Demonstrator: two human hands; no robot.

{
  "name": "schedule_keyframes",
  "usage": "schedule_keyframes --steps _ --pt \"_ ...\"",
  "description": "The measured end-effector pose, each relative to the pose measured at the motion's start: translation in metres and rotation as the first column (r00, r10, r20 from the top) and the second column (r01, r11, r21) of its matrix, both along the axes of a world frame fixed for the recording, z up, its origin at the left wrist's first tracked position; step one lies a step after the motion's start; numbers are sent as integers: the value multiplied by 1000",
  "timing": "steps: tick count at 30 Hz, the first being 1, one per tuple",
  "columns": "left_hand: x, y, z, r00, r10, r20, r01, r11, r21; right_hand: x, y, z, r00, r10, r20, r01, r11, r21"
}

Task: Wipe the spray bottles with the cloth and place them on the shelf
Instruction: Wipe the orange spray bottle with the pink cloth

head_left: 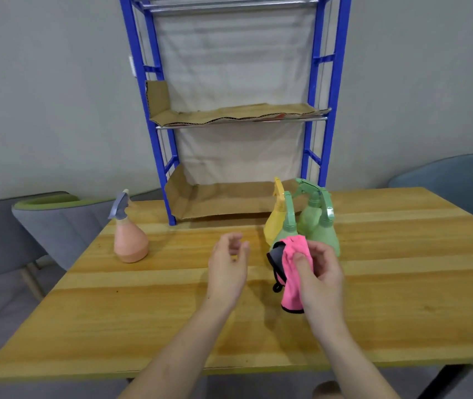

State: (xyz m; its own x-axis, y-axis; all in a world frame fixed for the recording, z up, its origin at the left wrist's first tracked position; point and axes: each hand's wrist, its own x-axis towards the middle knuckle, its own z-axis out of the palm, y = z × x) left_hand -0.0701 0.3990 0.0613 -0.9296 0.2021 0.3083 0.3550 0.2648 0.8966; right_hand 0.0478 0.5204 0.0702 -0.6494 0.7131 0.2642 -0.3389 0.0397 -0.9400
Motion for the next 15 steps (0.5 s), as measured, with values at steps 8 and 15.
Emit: schedule_keyframes --steps 8,15 --pt "-43 -130 5 971 238 34 -240 966 100 -57 -81 17 973 232 -9 -230 966 116" --pt "-99 -194 14 897 427 111 -438 893 105 -100 -123 32 944 331 -1 -326 930 169"
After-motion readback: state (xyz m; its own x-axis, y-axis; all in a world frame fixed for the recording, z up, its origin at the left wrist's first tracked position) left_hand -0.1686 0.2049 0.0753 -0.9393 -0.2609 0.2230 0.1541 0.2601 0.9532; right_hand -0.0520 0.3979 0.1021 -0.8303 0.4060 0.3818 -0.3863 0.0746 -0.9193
